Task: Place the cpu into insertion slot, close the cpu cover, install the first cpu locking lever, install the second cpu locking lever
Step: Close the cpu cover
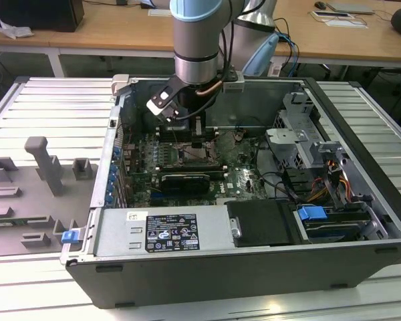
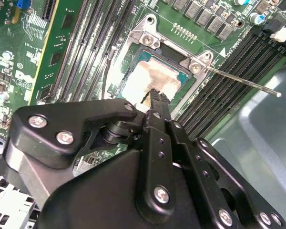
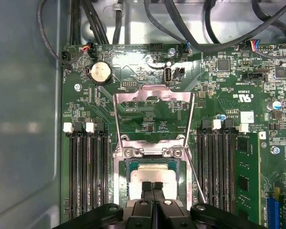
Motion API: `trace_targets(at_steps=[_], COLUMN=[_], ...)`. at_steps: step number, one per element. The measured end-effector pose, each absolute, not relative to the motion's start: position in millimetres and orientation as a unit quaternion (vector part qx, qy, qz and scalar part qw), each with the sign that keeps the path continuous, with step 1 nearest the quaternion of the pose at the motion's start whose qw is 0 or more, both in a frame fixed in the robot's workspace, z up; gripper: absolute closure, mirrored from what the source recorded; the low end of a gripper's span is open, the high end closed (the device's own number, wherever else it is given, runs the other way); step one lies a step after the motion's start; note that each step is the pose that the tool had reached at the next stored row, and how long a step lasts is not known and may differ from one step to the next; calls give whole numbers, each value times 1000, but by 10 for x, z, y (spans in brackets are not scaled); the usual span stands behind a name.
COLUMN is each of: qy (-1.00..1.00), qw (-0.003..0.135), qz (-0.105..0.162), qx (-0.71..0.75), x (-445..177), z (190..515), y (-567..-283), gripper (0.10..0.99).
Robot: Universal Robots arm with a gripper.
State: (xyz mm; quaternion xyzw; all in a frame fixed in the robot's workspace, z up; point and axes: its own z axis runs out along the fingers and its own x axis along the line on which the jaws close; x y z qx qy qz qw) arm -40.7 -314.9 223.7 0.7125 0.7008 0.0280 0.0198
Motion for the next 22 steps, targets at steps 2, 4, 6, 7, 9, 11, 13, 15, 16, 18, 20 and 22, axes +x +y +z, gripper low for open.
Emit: trace_targets(at_steps=[2, 4, 6, 7, 9, 11, 13, 15, 16, 18, 20, 22], qy=[701, 701, 701, 701, 701, 701, 701, 701, 701, 701, 701, 701], qw=[20, 20, 20, 20, 20, 20, 20, 20, 20, 20, 20, 20], qz=[28, 28, 28, 28, 28, 28, 28, 28, 28, 28, 28, 28], qx=[712, 712, 712, 712, 712, 712, 712, 712, 712, 712, 712, 712], x=[-407, -407, -407, -406, -407, -407, -407, -407, -407, -407, -407, -407], z=[2252, 2267, 2274, 2274, 2275, 2275, 2277, 2284, 2287, 2300, 2318, 2347], y=[-3149, -3149, -3149, -3149, -3149, -3149, -3149, -3150, -3150, -3149, -3149, -3149], gripper=[980, 980, 980, 980, 980, 980, 980, 980, 980, 980, 980, 980])
